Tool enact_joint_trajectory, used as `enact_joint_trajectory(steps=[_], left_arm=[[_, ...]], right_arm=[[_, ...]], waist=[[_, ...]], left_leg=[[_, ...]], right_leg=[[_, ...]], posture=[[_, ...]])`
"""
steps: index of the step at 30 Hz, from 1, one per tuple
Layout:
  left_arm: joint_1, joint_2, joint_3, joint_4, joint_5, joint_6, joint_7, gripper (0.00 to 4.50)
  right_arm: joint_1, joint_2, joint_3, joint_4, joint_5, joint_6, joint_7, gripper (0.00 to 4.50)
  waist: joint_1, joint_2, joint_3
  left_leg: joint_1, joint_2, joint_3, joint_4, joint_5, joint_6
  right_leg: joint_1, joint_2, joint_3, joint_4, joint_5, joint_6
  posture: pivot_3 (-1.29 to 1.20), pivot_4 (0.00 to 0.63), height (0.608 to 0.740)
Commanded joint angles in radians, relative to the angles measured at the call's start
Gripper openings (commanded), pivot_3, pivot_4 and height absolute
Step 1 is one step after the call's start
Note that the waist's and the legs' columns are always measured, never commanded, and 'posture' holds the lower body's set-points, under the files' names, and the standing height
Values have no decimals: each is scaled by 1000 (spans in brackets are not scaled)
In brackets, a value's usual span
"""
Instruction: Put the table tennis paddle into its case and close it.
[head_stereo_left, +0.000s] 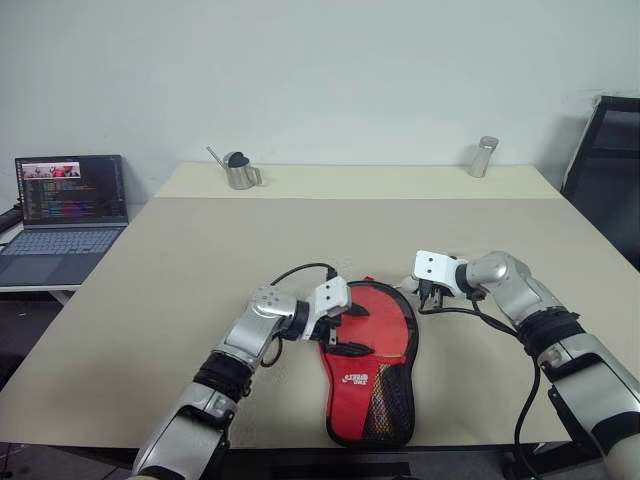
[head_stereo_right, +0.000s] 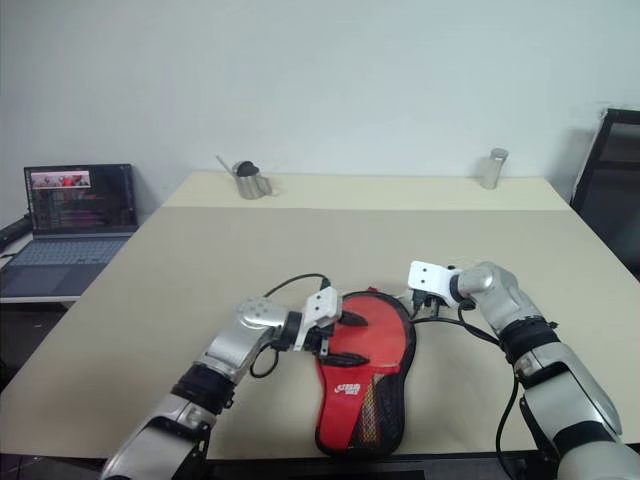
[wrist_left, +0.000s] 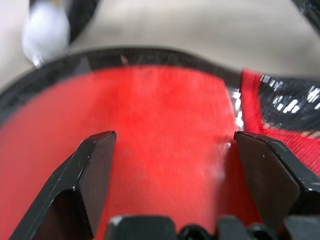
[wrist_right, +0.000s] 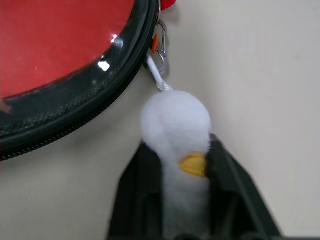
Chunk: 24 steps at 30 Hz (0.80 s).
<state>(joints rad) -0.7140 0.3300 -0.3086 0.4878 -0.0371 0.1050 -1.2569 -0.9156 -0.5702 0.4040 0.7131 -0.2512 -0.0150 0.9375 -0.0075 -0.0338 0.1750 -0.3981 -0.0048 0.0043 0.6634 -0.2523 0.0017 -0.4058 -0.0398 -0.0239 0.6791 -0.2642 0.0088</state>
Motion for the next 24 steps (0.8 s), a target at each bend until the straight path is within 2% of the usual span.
enact_joint_trajectory(steps=[1,8,24], left_arm=[[-31,-24,-19,62,14,-38,-3,4133],[-40,-66,-46,190,40,-93,-12,4133],[-7,-79,-61,210,41,-63,-48,4133]], right_arm=[[5,-14,-35,-44,6,9,7,187],[92,-41,-65,-198,26,94,47,178],[390,-276,-190,-741,81,351,134,177]], waist=[[0,0,0],[4,0,0],[9,3,-3]], left_leg=[[0,0,0,0,0,0],[0,0,0,0,0,0],[0,-1,-1,0,0,0]], right_leg=[[0,0,0,0,0,0],[0,0,0,0,0,0],[1,0,-1,-1,0,0]], posture=[[0,150,740],[0,150,740],[0,150,740]])
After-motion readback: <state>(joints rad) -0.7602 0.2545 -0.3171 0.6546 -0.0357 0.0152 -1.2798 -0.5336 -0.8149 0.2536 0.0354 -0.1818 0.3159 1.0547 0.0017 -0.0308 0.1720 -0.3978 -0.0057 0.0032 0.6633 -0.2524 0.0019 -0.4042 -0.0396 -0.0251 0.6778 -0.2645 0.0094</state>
